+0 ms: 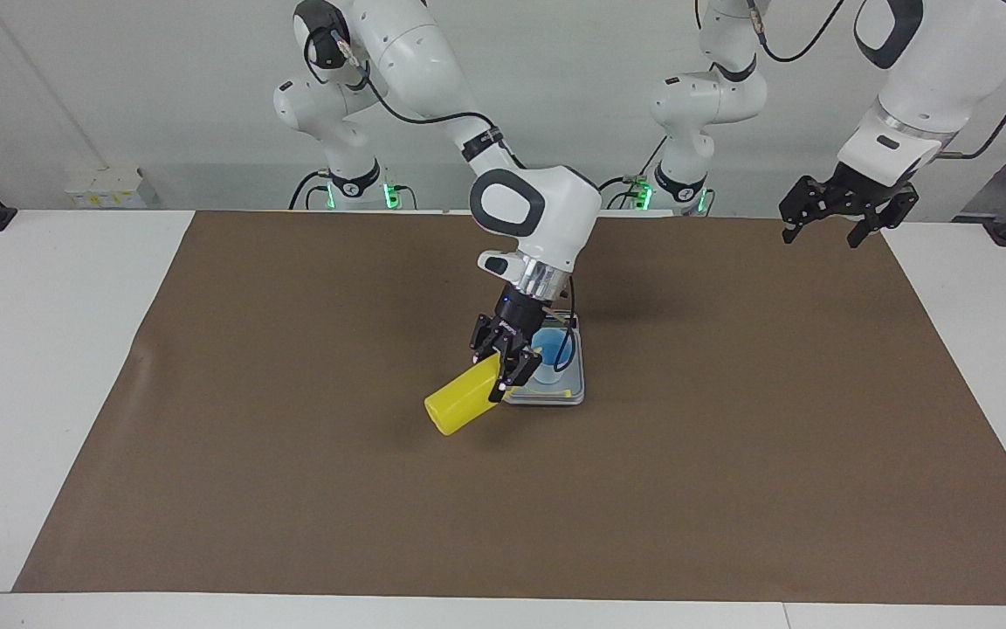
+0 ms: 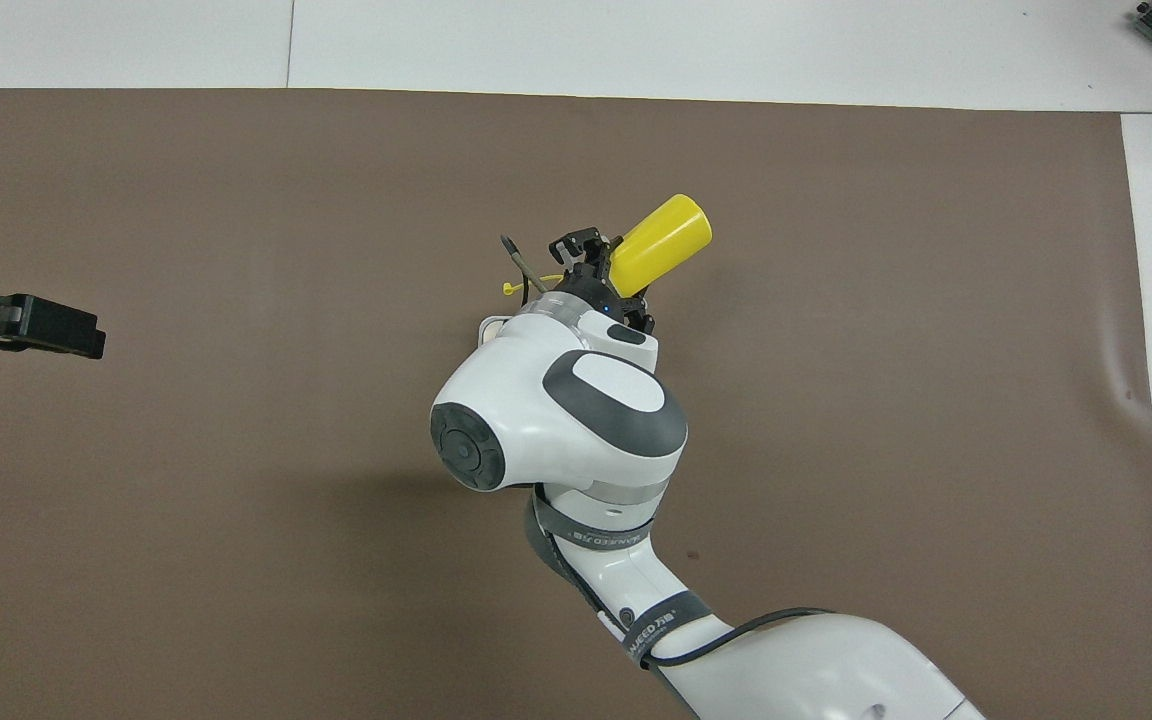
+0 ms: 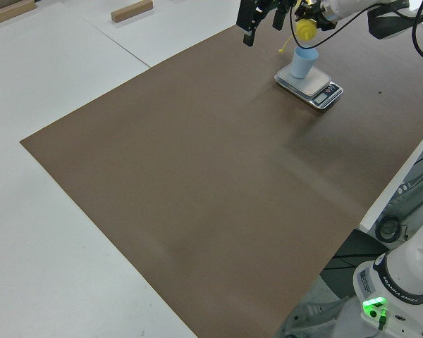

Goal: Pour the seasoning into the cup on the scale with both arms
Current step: 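Tilt the yellow bottle nozzle-down over the blue cup with the right gripper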

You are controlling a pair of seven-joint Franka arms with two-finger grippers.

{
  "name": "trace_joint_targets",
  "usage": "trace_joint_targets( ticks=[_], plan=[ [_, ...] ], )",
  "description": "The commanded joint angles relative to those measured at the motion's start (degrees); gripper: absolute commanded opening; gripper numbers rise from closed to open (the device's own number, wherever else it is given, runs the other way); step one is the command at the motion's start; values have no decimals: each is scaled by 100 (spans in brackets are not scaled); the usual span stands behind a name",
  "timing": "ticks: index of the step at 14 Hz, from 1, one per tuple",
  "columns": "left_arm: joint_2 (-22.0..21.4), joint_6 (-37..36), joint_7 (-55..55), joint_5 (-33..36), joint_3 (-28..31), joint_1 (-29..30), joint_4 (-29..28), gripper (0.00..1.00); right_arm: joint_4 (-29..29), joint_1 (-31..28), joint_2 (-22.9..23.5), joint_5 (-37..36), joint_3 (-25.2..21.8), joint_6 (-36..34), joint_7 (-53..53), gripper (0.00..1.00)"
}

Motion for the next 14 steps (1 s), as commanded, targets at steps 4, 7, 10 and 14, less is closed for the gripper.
trace_joint_targets(
  ticks=[4,7,10,14],
  plan=[
    [-96,-27,40,-31,-29,43,-55,100,-445,238,-371,-602,-17,33,281,0],
    [-96,-27,40,-31,-29,43,-55,100,-648,212,-459,-1102,-8,103,281,0],
    [-96,-27,40,-31,-29,43,-55,100,-639,229,-459,-1183,1,112,456,0],
    [-96,-27,40,-31,-29,34,-55,100,-639,220,-459,-1612,-8,156,449,0]
  ],
)
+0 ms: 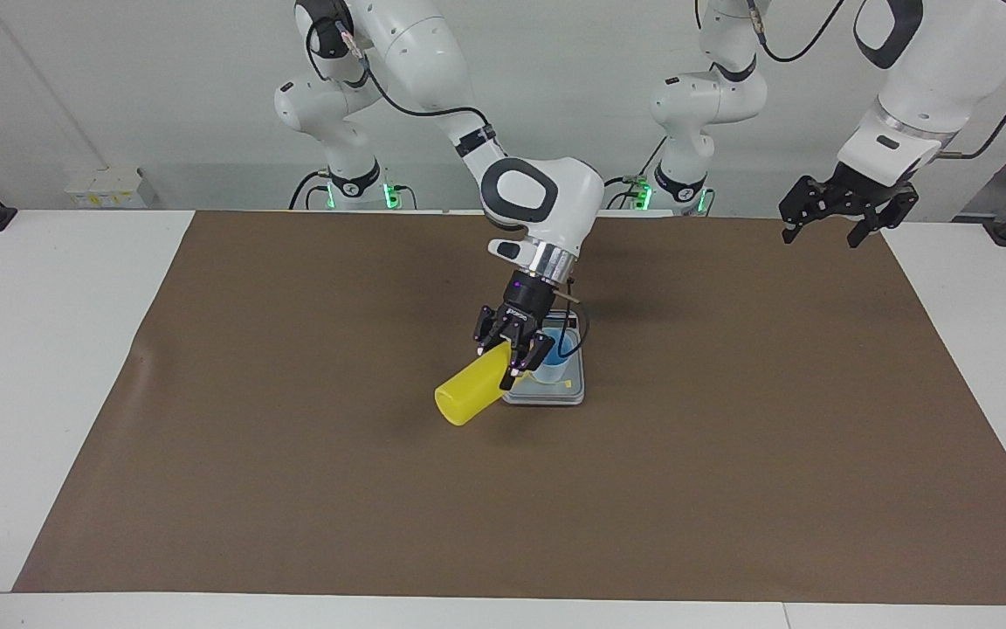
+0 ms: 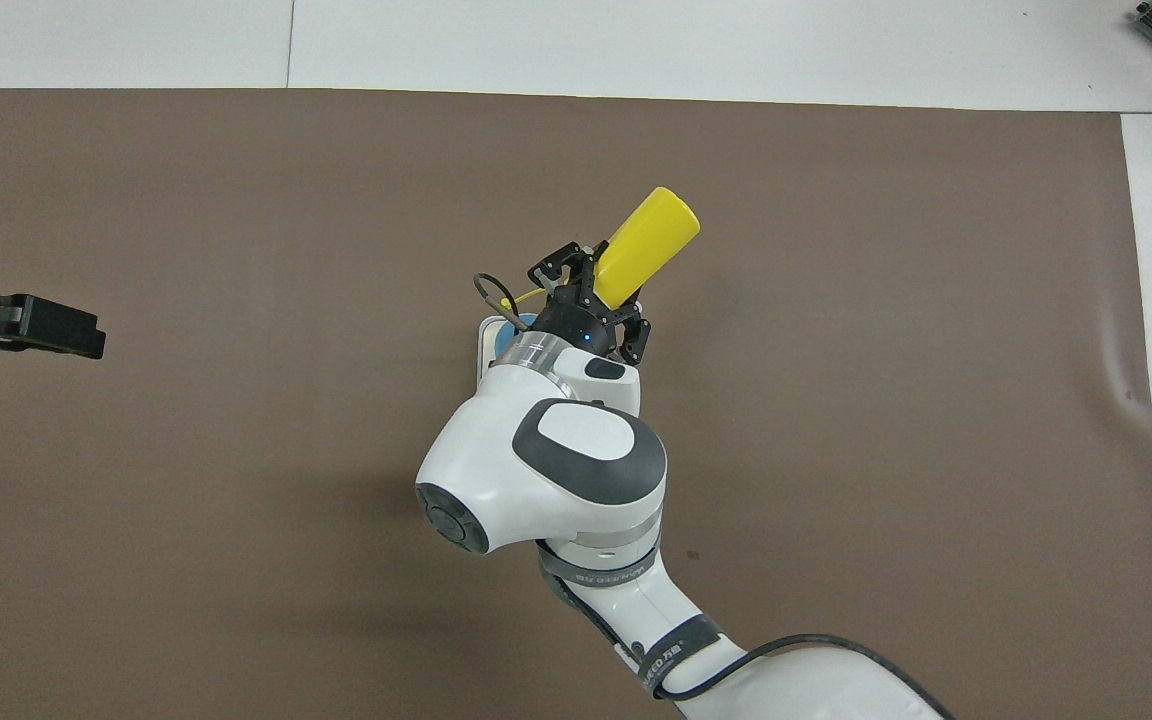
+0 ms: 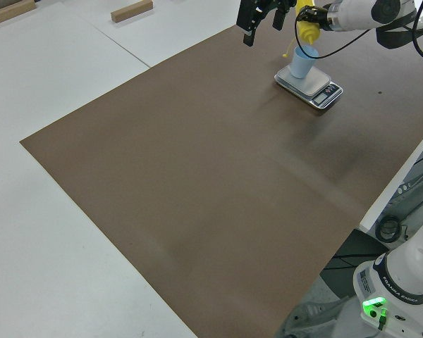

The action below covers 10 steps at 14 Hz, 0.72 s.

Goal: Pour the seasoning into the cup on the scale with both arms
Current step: 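Tilt the yellow bottle nozzle-down over the blue cup with the right gripper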

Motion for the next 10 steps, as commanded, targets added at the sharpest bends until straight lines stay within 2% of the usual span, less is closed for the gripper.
trace_joint_targets(
  ticks=[1,7,10],
  plan=[
    [-96,-27,40,-31,-27,34,-55,100,-250,5,-233,-520,-7,140,185,0],
    [-96,-27,49,-31,-27,43,-55,100,-171,-39,-181,-732,2,263,203,0],
    [-96,-18,40,-31,-27,34,-55,100,22,-135,-172,-435,10,255,168,0]
  ],
)
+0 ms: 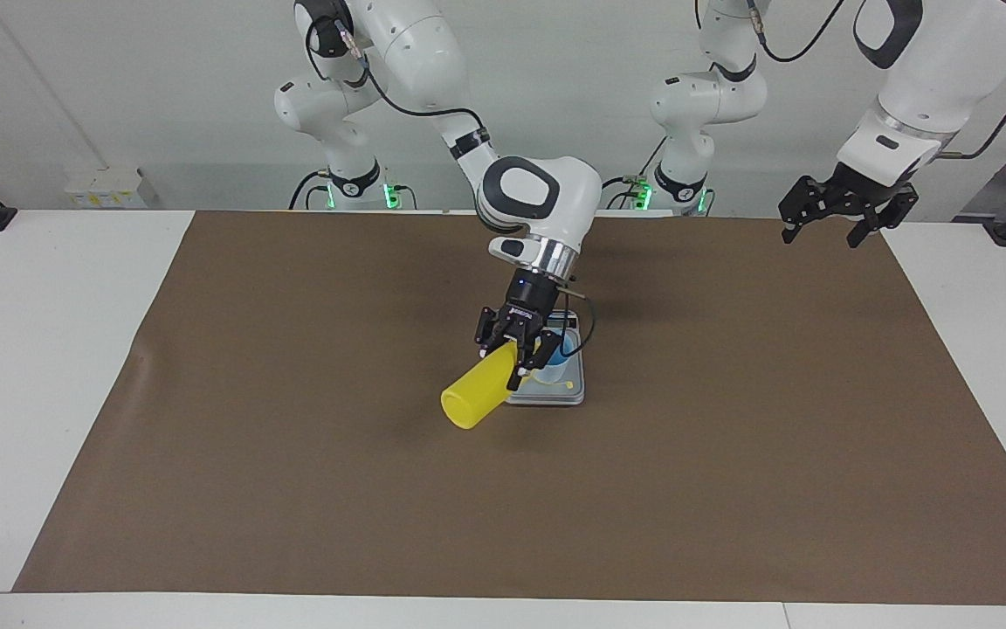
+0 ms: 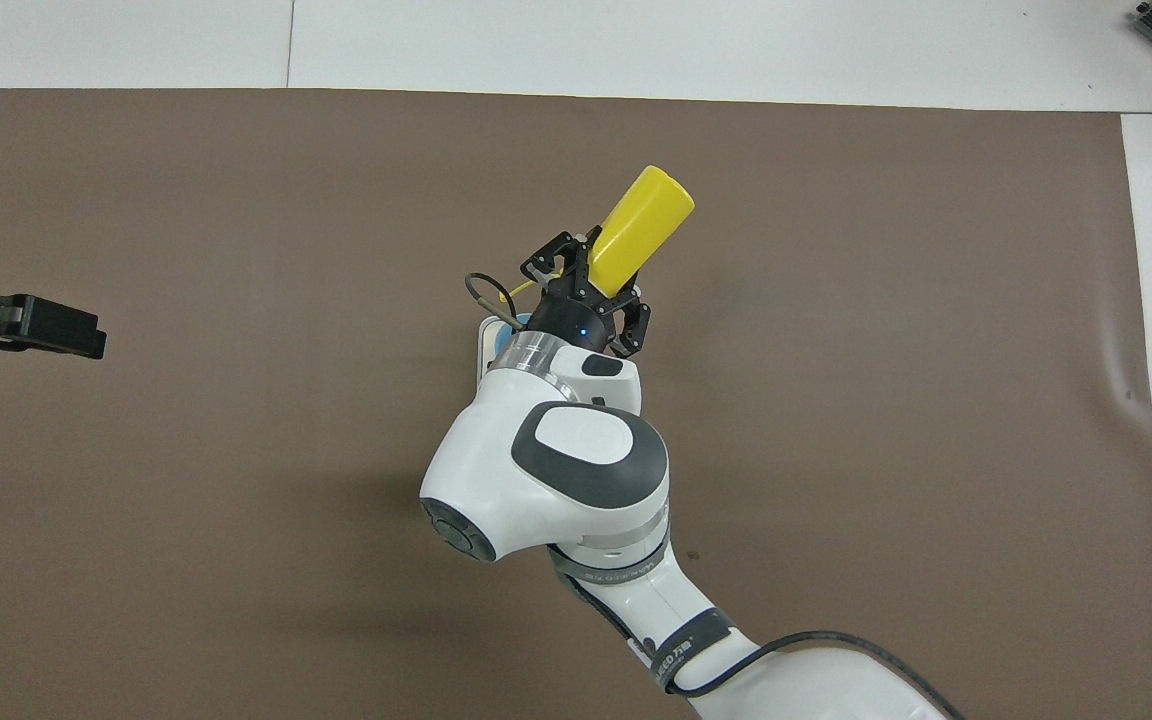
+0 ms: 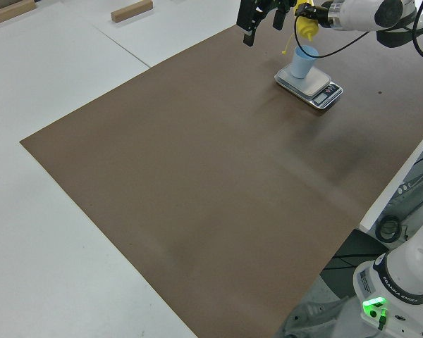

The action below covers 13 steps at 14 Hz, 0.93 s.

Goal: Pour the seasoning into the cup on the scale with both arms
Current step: 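Tilt the yellow bottle nozzle-down over the blue cup with the right gripper, then carry the yellow bottle back and lower it to the table with the right gripper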

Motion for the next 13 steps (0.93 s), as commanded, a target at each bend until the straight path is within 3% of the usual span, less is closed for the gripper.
trace_joint_targets(
  ticks=[1,6,8,13],
  plan=[
    [-96,-18,39,-31,-24,34,-55,100,29,-140,-179,296,13,114,94,0],
    [-96,-18,39,-31,-24,34,-64,100,-14,-596,-724,2316,13,106,-775,0],
    [-96,-18,48,-31,-24,34,-64,100,-294,-842,-934,2810,13,106,-1214,0],
    [-96,-27,144,-31,-24,34,-64,100,-348,-1370,-1102,4461,13,18,-2022,0]
  ],
)
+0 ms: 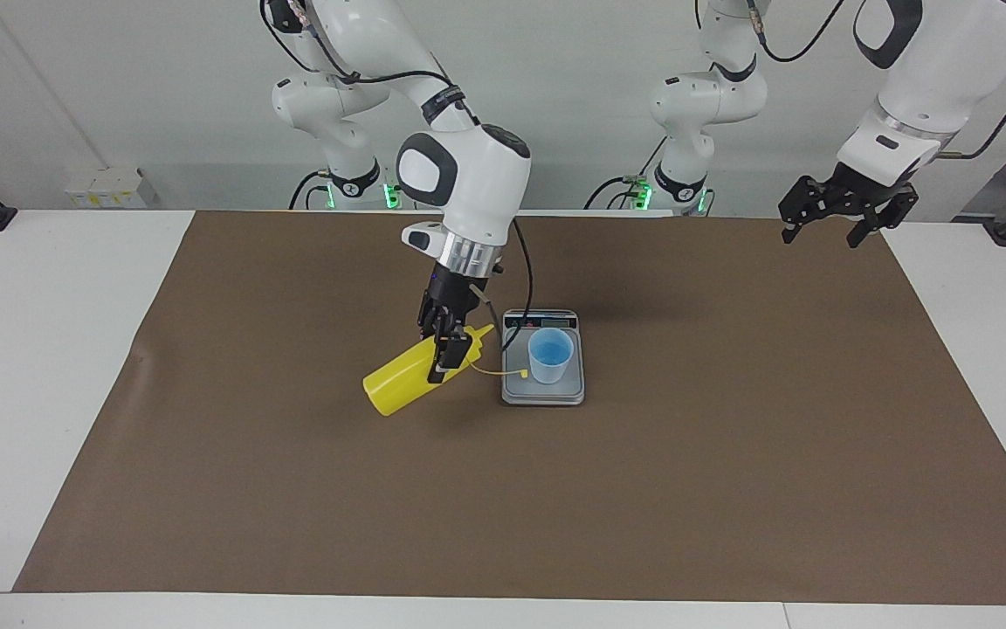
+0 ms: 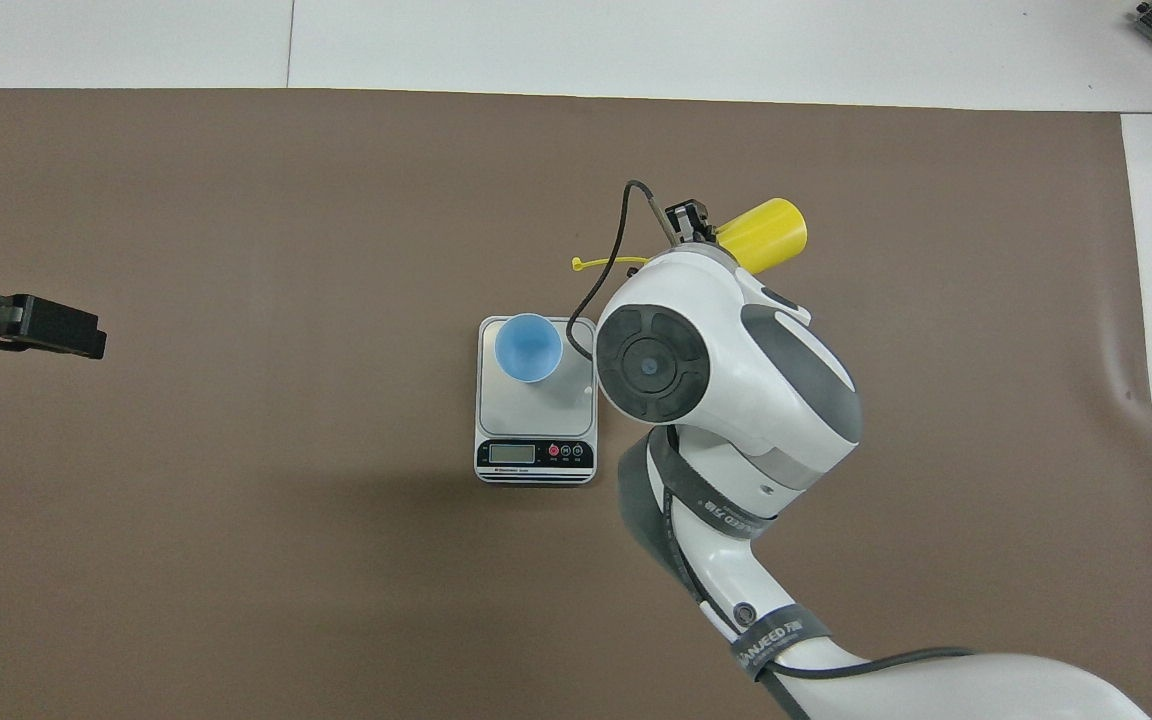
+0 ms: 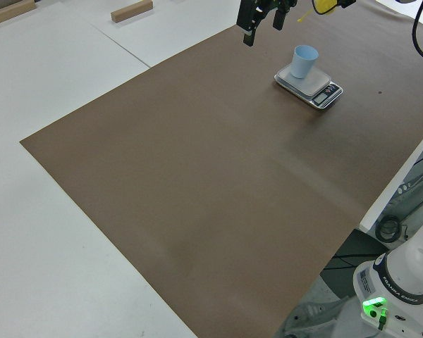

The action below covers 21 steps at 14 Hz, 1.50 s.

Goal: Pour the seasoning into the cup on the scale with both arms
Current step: 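Carry the yellow bottle back and lower it to the table with the right gripper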

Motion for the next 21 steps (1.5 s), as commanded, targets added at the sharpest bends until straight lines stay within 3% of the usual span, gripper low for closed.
trace_joint_targets(
  ticks=[1,8,16,21],
  plan=[
    [-96,-36,174,-14,-22,43,-64,100,-175,-281,-312,894,49,-9,-662,0],
    [-96,-89,403,338,-49,17,-55,100,-175,-1370,-383,3189,49,-1098,-3324,0],
    [-60,-27,351,242,-57,87,16,100,-438,-3180,-497,5588,40,-2416,-6998,0],
    [-69,-27,62,75,-40,113,15,100,-597,-3481,-340,5732,40,-2838,-7564,0]
  ],
)
